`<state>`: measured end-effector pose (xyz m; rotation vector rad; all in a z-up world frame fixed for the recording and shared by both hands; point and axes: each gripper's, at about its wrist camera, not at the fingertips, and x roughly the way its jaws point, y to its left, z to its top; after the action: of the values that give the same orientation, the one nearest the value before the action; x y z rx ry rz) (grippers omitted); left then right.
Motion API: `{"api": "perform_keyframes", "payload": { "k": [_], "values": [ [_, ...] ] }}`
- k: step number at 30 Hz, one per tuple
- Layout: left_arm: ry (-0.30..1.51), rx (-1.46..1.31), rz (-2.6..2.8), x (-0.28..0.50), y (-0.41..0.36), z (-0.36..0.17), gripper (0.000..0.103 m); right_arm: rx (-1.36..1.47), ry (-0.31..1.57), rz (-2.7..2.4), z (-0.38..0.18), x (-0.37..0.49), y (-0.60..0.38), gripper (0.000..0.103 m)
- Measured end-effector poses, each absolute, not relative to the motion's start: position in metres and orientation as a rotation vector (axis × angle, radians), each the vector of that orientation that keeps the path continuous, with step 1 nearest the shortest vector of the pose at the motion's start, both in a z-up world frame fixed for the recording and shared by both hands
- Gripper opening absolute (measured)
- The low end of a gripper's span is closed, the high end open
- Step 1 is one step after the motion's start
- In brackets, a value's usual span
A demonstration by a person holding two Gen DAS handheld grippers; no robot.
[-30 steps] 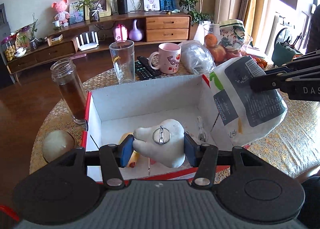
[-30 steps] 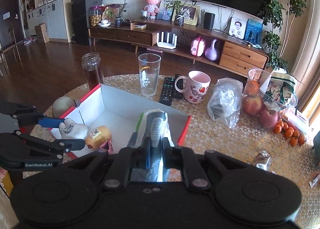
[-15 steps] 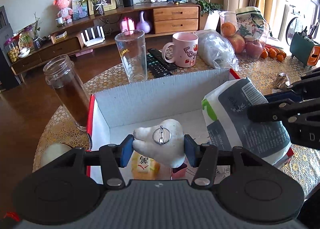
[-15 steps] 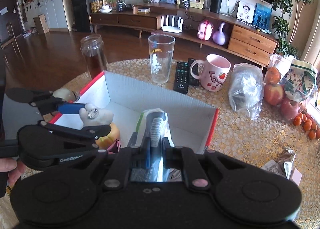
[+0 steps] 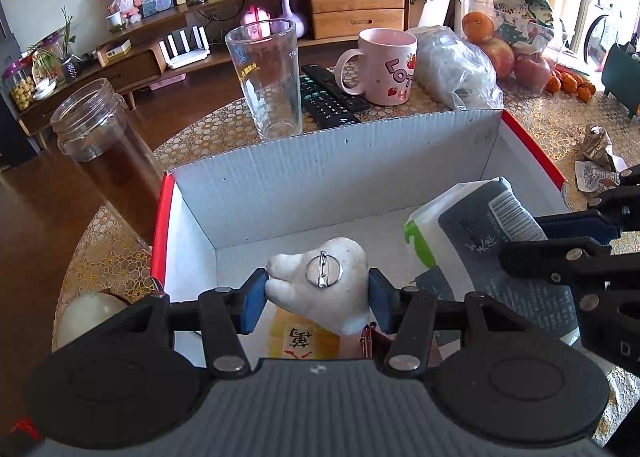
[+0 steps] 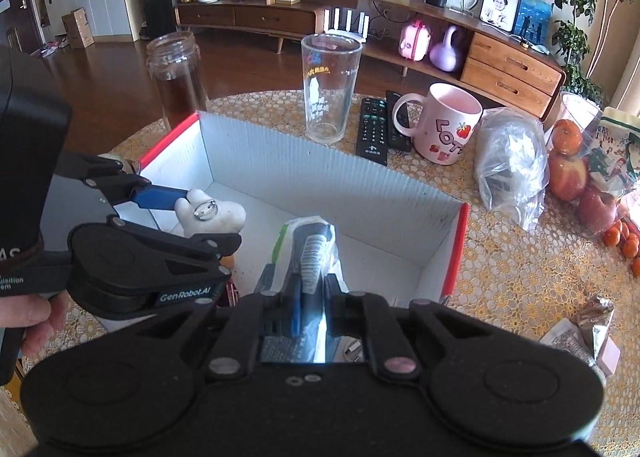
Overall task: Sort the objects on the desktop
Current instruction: 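Lower the tooth plush and wipes pack into the box and open both tools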
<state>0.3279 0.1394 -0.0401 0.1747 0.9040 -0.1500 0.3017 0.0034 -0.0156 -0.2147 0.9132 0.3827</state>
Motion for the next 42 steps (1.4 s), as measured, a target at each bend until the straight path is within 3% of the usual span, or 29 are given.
{"api": "perform_keyframes", "payload": {
  "k": [16,24,27,31,42],
  "values": [
    [1.006,0.167,-0.166,0.345,0.141,-0.065,0.054,-0.228,0.949,0.41,-0.034,0.309,0.019,0.012],
    [1.023,0.172,-0.169,0.348,0.14,-0.068,0.056,-0.23,0.959,0.413,-0.035,0.312,0.018,0.021],
    [1.026,0.163,-0.173,0.348,0.141,-0.068,0.058,-0.227,0.966,0.413,-0.035,0.312,0.016,0.026],
    [1.005,0.153,-0.164,0.345,0.142,-0.064,0.069,-0.225,0.962,0.405,-0.033,0.311,0.012,0.04],
    [0.988,0.175,-0.142,0.331,0.142,-0.052,0.069,-0.215,0.941,0.424,-0.019,0.296,0.002,0.063]
  ]
}}
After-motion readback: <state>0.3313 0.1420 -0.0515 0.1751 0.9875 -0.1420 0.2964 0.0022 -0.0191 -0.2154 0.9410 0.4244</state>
